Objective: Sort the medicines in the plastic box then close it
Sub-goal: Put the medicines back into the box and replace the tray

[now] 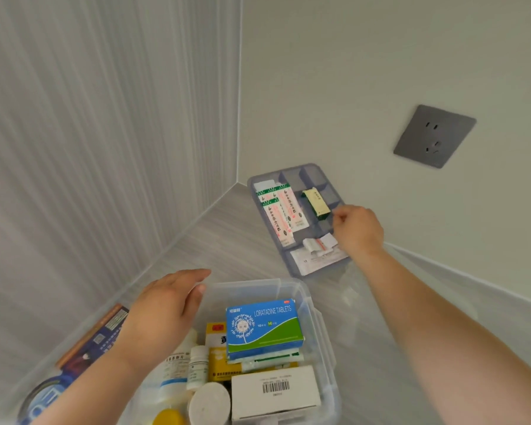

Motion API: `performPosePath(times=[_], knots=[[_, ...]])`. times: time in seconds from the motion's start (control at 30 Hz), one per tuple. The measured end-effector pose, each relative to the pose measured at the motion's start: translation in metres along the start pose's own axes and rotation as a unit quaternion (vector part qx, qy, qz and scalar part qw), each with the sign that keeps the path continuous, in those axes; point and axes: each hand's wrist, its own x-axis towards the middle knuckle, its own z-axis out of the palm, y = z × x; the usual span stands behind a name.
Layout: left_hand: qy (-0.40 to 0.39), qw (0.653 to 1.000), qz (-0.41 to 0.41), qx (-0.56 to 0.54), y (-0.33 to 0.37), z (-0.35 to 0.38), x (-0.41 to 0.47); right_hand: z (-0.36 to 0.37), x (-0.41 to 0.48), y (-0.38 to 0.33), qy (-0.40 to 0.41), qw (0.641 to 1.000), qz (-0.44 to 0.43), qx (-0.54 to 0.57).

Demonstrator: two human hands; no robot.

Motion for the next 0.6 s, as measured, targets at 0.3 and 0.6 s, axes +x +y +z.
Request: performPosePath(times=[0.3, 0.6], knots=[[0.078, 0.979, -0.068, -0.175, -0.001, -0.007, -0.012, -0.06, -0.022, -0.032, -0.019, 0.991, -0.119, -0.059], [0.109, 0.954, -0.092, -0.262, -0.003, -0.03, -0.033, -0.068, -0.063, -0.058, -0.156, 0.965, -0.209, -0.03]])
